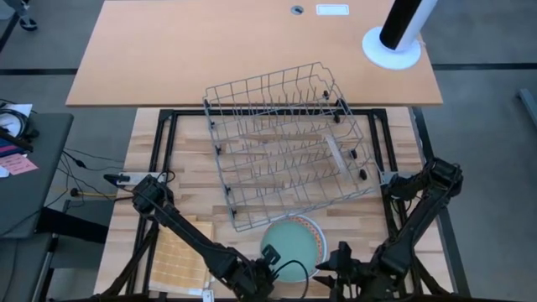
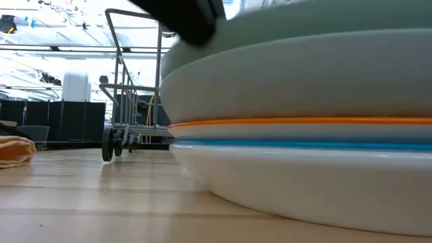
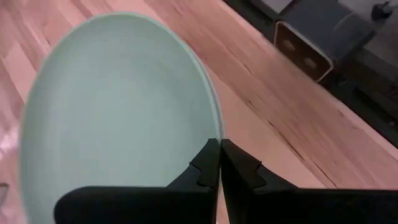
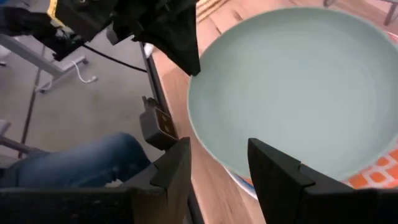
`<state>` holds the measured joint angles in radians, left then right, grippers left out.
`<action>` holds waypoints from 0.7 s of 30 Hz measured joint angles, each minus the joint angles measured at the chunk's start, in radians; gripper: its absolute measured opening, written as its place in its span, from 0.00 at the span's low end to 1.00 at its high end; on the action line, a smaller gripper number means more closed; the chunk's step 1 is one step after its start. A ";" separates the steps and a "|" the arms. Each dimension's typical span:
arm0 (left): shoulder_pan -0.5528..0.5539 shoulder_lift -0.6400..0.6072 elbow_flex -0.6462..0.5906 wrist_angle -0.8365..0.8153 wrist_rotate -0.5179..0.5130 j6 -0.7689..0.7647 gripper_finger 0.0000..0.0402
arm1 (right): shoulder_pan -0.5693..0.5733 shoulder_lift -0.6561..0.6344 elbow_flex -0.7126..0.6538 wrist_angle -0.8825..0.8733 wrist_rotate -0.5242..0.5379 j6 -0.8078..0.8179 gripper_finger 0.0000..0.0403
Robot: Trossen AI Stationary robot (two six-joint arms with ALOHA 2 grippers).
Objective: Sort dishes
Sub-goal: Put the green plate in the dish rack
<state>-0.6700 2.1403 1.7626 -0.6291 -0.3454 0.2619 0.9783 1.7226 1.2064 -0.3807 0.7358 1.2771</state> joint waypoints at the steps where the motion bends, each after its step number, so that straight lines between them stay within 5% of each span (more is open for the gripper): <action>1: 0.000 0.000 0.009 -0.004 0.000 0.005 0.00 | -0.001 0.000 0.000 0.013 0.000 -0.010 0.40; 10: 0.001 0.000 0.092 -0.073 -0.001 0.024 0.00 | -0.046 0.081 0.001 0.300 -0.180 -0.287 0.45; 21: 0.025 0.000 0.136 -0.136 0.001 0.026 0.00 | -0.118 0.163 0.125 0.128 -0.234 -0.385 0.63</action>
<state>-0.6450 2.1403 1.8984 -0.7654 -0.3442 0.2878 0.8602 1.8858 1.3315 -0.2531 0.5022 0.8917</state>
